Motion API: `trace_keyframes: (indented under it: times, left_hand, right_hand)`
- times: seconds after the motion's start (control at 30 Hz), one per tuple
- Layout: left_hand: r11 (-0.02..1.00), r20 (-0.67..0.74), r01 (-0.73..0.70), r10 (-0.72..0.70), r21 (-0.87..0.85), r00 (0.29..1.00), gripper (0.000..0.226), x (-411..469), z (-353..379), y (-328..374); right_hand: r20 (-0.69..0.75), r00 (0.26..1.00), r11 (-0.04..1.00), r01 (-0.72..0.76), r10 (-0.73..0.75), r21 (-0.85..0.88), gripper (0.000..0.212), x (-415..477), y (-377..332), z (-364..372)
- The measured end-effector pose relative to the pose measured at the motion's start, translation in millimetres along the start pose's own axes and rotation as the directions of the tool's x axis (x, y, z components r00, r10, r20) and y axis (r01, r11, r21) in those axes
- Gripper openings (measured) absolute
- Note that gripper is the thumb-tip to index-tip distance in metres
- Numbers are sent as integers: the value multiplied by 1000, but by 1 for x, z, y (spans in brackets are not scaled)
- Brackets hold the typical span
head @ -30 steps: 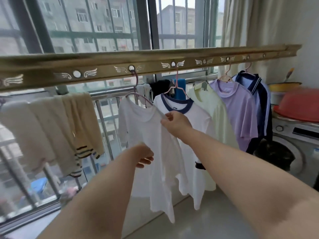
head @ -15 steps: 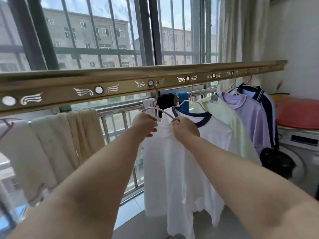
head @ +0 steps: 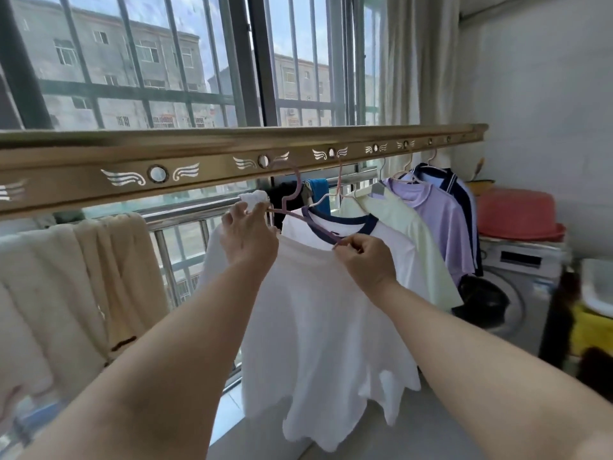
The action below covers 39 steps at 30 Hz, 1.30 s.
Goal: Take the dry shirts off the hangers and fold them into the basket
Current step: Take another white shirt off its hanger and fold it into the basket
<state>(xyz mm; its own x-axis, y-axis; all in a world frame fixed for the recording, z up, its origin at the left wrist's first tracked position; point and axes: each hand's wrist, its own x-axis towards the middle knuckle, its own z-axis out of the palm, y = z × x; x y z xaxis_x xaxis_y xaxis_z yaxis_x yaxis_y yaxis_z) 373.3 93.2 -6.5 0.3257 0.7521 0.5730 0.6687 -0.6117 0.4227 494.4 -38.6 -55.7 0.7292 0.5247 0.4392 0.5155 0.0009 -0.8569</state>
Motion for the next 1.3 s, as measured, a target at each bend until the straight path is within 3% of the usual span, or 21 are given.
trace_keyframes:
  times: [0.1,0.17,0.27,0.5,0.67,0.77,0.87,0.93,1.07,1.17,1.23,1.3]
  left_hand:
    - [994,4,-109,109,-3,994,13,-11,11,-4]
    - [998,108,-48,53,-47,993,13,-20,15,-12]
    - [993,180,110,-101,-41,978,13,-32,23,-34]
    - [927,174,343,-366,148,914,8,-55,40,-76]
    - [916,125,399,-401,42,908,13,-69,29,-97]
    - [899,56,436,-433,-47,900,15,-79,17,-102]
    - [764,-24,570,-604,-304,797,16,-84,1,-121]
    - [677,-10,589,-659,-441,752,17,-85,-9,-136]
    - [684,76,531,-577,-500,813,21,-96,-18,-157]
    - [758,-42,429,-513,-492,858,16,-114,-33,-147]
    - [795,-174,406,-524,-451,834,14,-128,-45,-145]
    - [834,-267,425,-525,-353,808,19,-139,-57,-150]
  right_hand:
    - [51,999,995,11,-6,-98,12,-8,13,-1]
    - [21,999,957,43,-39,-288,12,-11,21,2]
    - [17,995,769,86,-97,-634,22,-11,30,5]
    - [256,961,692,116,103,-713,16,-19,40,23]
    - [202,948,780,-70,245,-622,13,-18,49,28]
    - [157,916,871,-283,370,-402,14,-9,55,41]
    - [301,783,824,-567,544,-16,33,-7,62,51]
    - [408,727,783,-620,552,44,38,-13,62,58]
    - [576,658,810,-586,486,-13,27,-36,45,94]
    - [682,628,920,-344,376,-190,20,-61,30,120]
    - [710,636,950,-147,303,-274,25,-77,29,133]
    - [720,633,944,-51,284,-327,22,-89,30,144]
